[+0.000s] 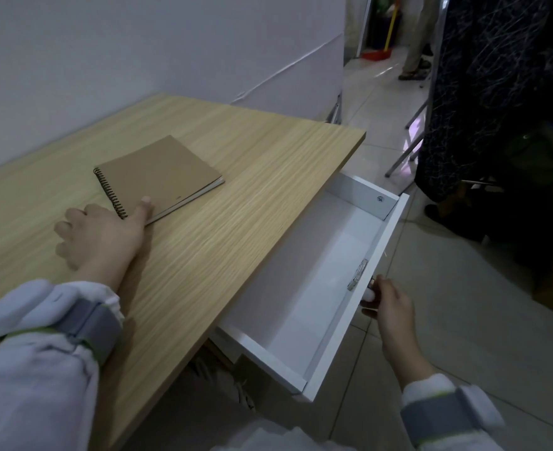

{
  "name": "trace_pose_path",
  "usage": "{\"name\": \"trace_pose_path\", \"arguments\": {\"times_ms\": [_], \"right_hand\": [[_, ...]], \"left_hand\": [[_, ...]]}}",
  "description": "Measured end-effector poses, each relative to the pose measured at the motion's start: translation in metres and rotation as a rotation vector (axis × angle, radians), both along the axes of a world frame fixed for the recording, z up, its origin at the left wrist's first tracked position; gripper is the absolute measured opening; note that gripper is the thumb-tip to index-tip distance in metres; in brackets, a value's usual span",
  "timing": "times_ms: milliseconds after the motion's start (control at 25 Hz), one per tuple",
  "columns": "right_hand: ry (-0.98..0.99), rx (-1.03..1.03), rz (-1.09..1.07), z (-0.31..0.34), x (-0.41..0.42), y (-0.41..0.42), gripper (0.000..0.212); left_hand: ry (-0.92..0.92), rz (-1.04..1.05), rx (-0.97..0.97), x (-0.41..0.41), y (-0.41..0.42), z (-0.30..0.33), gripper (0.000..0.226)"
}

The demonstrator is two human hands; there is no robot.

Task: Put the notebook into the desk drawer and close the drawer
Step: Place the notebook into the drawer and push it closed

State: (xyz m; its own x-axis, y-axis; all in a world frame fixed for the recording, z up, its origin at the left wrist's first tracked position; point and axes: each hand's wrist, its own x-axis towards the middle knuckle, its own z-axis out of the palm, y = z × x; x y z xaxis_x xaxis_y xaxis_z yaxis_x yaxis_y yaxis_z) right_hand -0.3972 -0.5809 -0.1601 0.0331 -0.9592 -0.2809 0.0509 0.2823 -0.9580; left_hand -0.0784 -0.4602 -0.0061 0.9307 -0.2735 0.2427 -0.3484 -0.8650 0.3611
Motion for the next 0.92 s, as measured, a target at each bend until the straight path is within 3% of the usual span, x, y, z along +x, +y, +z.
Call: {"name": "trace_pose_path", "arguments": {"times_ms": [320,680,920], "right_hand": [[0.031,-0.118,-0.002,0.003,-0.014,-0.016,0.029],[0.048,-0.125,0.099,-0.004,-0.001,-0.013,0.032],[0.077,-0.133,0.125,-0.004,0.000,-0.011,0.028]], "left_hand": [[0.077,0.049,0.002,0.007,-0.024,-0.002,0.111],[0.398,0.116,-0.255,0.026,-0.042,0.014,0.103],[0.556,-0.047,-0.335,0.014,-0.052,0.021,0.091]]}}
